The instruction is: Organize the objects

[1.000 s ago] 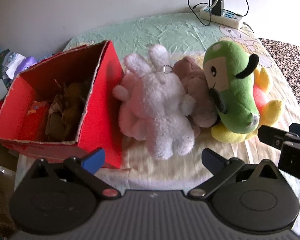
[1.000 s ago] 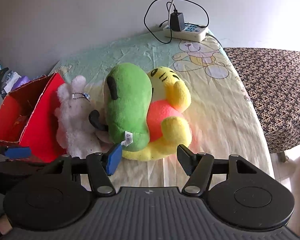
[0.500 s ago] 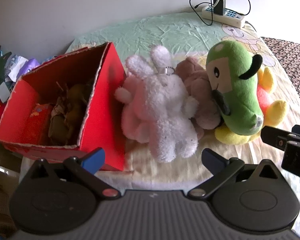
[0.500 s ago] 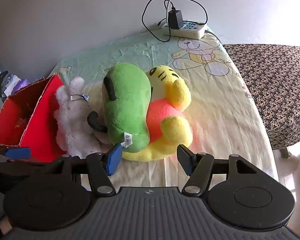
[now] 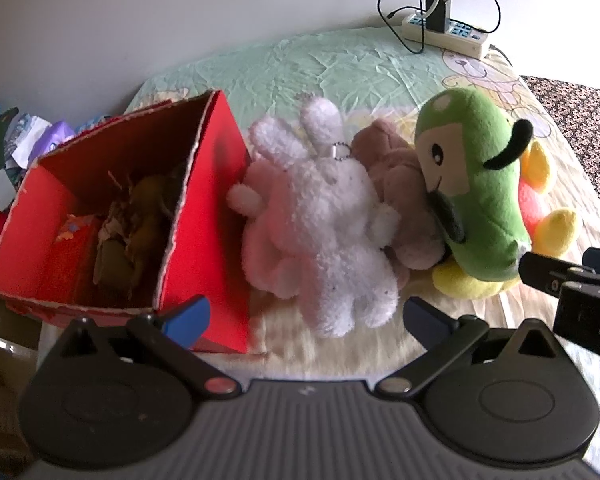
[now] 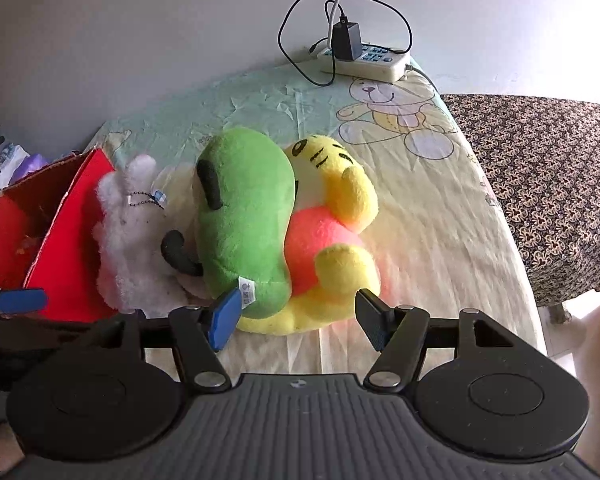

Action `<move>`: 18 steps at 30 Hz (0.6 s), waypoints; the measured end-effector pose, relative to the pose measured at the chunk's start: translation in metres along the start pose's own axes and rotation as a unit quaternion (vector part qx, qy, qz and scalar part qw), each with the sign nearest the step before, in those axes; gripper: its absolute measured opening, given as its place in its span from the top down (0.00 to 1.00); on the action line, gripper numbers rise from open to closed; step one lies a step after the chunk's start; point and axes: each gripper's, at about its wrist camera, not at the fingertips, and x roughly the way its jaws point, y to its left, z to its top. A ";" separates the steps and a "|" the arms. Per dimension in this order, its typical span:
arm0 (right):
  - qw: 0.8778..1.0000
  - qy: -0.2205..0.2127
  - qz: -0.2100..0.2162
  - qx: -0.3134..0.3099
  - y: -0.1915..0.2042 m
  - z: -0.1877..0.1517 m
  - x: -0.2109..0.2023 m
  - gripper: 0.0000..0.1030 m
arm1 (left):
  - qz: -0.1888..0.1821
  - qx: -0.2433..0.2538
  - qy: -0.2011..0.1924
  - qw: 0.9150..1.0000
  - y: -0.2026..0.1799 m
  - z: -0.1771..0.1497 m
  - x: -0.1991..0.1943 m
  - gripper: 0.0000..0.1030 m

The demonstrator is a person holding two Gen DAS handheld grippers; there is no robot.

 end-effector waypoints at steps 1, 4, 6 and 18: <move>1.000 -0.002 -0.001 -0.001 0.001 0.001 0.000 0.35 | 0.003 0.001 -0.002 1.000 0.000 0.001 0.000 0.01; 1.000 -0.006 0.000 0.000 0.001 0.004 -0.002 0.34 | 0.011 0.005 -0.012 1.000 0.002 0.006 -0.001 0.01; 1.000 -0.010 0.003 0.002 0.002 0.007 -0.003 0.34 | 0.011 0.010 -0.018 1.000 0.002 0.009 -0.002 0.00; 0.997 -0.043 0.057 0.033 -0.008 0.036 -0.002 0.38 | -0.056 0.029 -0.056 0.996 0.004 0.028 -0.003 0.01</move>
